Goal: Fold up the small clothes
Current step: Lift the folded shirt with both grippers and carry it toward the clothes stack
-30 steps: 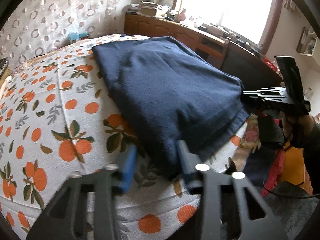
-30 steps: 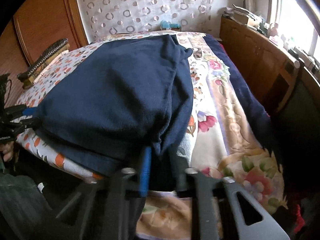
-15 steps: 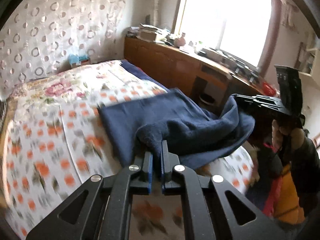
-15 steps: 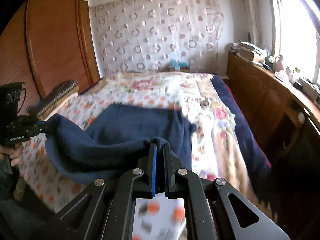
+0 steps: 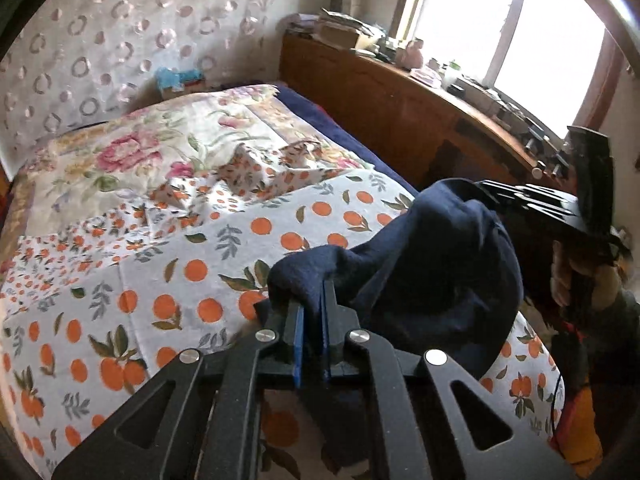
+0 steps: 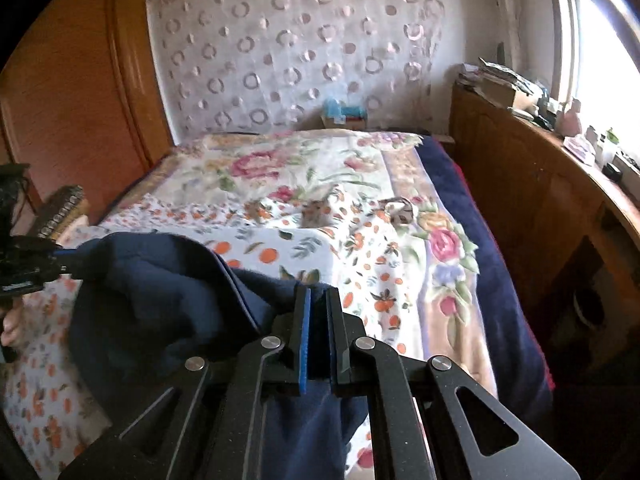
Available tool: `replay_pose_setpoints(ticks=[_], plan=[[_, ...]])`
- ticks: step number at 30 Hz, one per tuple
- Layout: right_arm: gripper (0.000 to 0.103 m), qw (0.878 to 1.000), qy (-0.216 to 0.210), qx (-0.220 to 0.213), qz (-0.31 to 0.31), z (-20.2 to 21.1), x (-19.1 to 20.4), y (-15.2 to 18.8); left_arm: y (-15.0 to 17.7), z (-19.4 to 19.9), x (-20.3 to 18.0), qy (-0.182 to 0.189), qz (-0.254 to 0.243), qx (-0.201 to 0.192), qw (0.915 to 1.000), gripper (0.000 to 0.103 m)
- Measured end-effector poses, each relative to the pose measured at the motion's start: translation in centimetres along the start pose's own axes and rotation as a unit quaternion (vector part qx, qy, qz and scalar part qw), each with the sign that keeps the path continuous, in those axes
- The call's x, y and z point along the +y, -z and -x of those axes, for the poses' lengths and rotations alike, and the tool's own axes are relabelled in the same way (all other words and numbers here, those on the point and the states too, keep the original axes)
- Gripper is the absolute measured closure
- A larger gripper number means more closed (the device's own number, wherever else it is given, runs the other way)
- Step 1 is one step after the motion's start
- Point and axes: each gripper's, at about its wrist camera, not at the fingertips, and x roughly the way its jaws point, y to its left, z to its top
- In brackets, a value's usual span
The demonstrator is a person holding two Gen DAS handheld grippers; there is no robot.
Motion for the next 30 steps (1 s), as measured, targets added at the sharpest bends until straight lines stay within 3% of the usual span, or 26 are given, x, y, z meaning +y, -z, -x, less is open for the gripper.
replay_pose_setpoints(ticks=[1, 3, 4, 5, 6, 7, 11, 15, 22, 30], plan=[[0.094, 1.0, 0.001, 0.003, -0.003, -0.3, -0.1, -0.2, 0.0, 0.1, 0.1, 0.001, 0.001, 0.0, 1.0, 0.093], [0.086, 1.0, 0.011, -0.004, -0.005, -0.2, -0.4, -1.4, -0.1, 0.3, 0.0, -0.008, -0.005, -0.006, 0.9999, 0.067], [0.072, 1.0, 0.019, -0.009, -0.007, 0.2, -0.5, -1.4, -0.1, 0.9, 0.1, -0.023, -0.01, -0.017, 0.9995, 0.055], [0.062, 1.0, 0.021, -0.013, -0.009, 0.6, -0.7, -1.4, -0.1, 1.2, 0.4, -0.027, -0.014, -0.02, 0.9993, 0.052], [0.043, 1.0, 0.02, -0.015, -0.011, 1.2, -0.5, -1.3, -0.1, 1.5, 0.5, -0.026, -0.016, -0.021, 0.9993, 0.051], [0.037, 1.0, 0.015, -0.016, -0.015, 1.8, -0.6, -1.0, -0.1, 1.9, 0.7, -0.023, -0.016, -0.023, 0.9994, 0.047], [0.036, 1.0, -0.007, -0.004, -0.023, 2.4, -0.2, 0.8, 0.9, 1.6, 1.2, -0.009, -0.021, -0.004, 0.9997, 0.044], [0.036, 0.997, -0.058, 0.03, -0.038, 1.2, 0.1, 2.1, 1.5, -1.1, 1.7, 0.001, -0.002, 0.026, 0.9997, 0.044], [0.036, 0.997, -0.042, 0.058, -0.032, -1.5, 0.9, 2.3, 1.6, -5.0, 2.5, 0.016, 0.042, 0.065, 0.9968, 0.044], [0.036, 0.997, -0.042, 0.063, -0.029, -1.5, 1.3, 2.1, 1.4, -5.3, 1.9, 0.028, 0.043, 0.045, 0.9977, 0.047]])
